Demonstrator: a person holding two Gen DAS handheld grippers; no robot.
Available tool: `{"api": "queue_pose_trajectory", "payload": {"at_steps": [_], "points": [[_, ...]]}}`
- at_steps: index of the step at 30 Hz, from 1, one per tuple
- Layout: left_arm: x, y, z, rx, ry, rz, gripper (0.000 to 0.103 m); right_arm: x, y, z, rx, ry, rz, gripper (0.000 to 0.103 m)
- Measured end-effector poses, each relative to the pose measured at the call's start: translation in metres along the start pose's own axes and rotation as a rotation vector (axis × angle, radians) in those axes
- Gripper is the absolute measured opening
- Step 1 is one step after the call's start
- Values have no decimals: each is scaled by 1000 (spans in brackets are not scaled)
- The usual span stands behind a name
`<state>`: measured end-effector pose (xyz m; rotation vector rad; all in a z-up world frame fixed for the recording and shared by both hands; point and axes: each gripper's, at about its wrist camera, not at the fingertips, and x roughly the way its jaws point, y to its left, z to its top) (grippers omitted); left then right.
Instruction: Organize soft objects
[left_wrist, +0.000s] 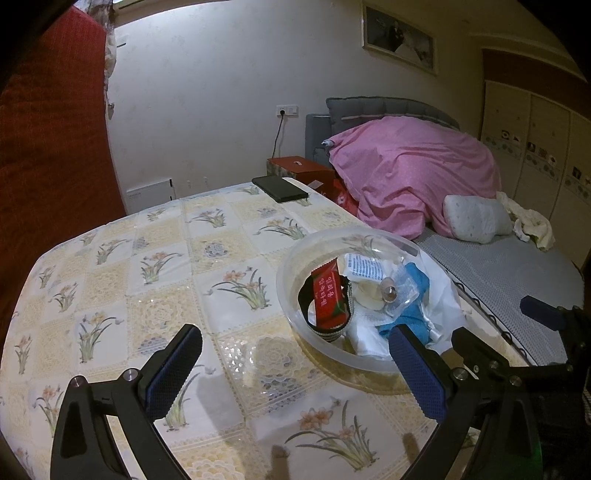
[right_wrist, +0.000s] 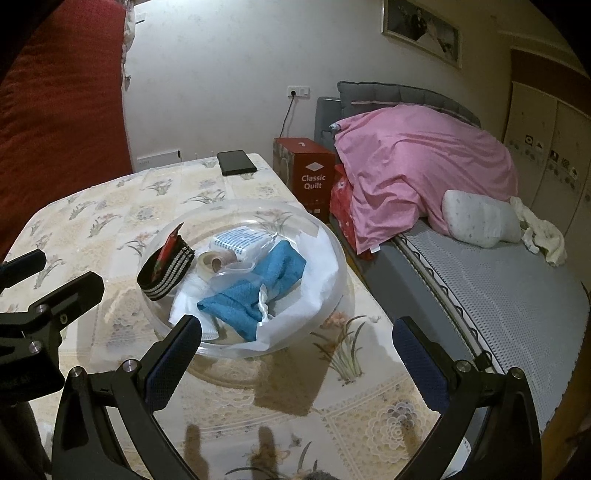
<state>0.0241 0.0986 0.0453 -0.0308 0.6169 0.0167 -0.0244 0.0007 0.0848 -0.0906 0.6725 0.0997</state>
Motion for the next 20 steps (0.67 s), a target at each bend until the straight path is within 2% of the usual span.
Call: {"api": "queue_pose_trajectory", "payload": {"at_steps": [3, 8, 17, 20], "points": [[0, 0, 0, -2, 3, 1, 103, 1, -1, -1, -3, 5, -6, 103], [1, -1, 0, -5, 6, 3, 103, 6, 2, -3, -47, 12, -72, 103], [3, 0, -2, -11, 18, 3, 103, -1, 1, -5, -44, -39, -59, 103], [4, 1, -2, -17, 22, 2, 103, 2, 5, -4, -62, -23, -31, 103]]}}
